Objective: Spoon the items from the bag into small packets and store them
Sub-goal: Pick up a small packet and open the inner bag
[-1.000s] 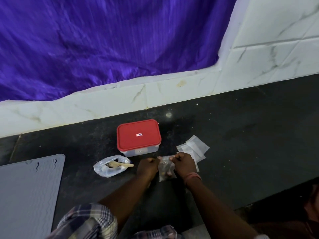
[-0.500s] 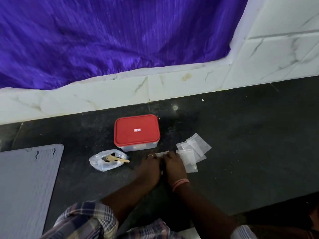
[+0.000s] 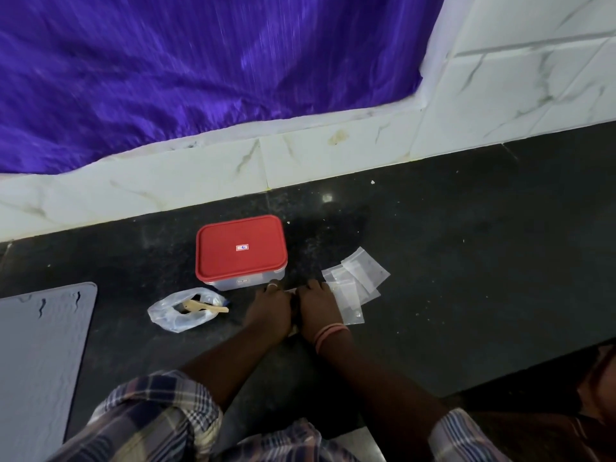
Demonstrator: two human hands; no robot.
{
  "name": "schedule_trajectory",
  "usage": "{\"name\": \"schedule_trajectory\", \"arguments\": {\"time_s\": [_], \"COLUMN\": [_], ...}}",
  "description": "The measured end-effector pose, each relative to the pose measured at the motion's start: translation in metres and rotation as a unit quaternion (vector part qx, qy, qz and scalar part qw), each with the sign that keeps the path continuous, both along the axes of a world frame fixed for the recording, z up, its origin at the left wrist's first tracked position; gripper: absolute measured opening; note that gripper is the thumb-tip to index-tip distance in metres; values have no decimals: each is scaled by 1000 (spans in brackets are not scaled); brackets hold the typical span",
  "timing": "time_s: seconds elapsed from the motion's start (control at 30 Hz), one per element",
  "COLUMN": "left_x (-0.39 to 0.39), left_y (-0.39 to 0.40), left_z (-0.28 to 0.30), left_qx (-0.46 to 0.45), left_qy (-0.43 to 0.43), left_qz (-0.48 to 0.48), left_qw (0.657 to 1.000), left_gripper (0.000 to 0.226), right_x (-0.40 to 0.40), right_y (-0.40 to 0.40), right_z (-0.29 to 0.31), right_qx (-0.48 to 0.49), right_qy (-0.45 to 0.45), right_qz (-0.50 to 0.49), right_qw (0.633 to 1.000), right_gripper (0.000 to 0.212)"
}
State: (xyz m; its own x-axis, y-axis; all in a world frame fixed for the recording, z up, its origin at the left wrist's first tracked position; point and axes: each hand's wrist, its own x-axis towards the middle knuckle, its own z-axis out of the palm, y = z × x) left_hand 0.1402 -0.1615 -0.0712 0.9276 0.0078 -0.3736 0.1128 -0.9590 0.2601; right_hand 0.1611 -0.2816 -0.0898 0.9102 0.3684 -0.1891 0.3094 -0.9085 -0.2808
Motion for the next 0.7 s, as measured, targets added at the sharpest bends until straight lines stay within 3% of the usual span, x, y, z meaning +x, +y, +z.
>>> {"name": "schedule_trajectory", "arguments": {"time_s": [0.17, 0.3, 0.47, 0.7], "left_x": [-3, -1, -3, -21], "left_y": [0, -1, -10, -8], "left_z": [8, 15, 12, 6], "left_qx": [12, 80, 124, 28], "left_qy": [20, 24, 6, -12], "left_qz": [-33, -67, -85, -34], "left_qw": [999, 994, 989, 999], "left_gripper": [53, 47, 48, 59], "right_x": [2, -8, -10, -14], "right_y": [-25, -43, -44, -34], "right_z": [-11, -11, -8, 14], "right_qx": [-27, -16, -16, -22], "right_qy": [-62, -79, -72, -105], "right_qz": [-93, -182, -201, -289], "right_qw": [993, 980, 977, 951], "right_gripper": [33, 43, 29, 25]}}
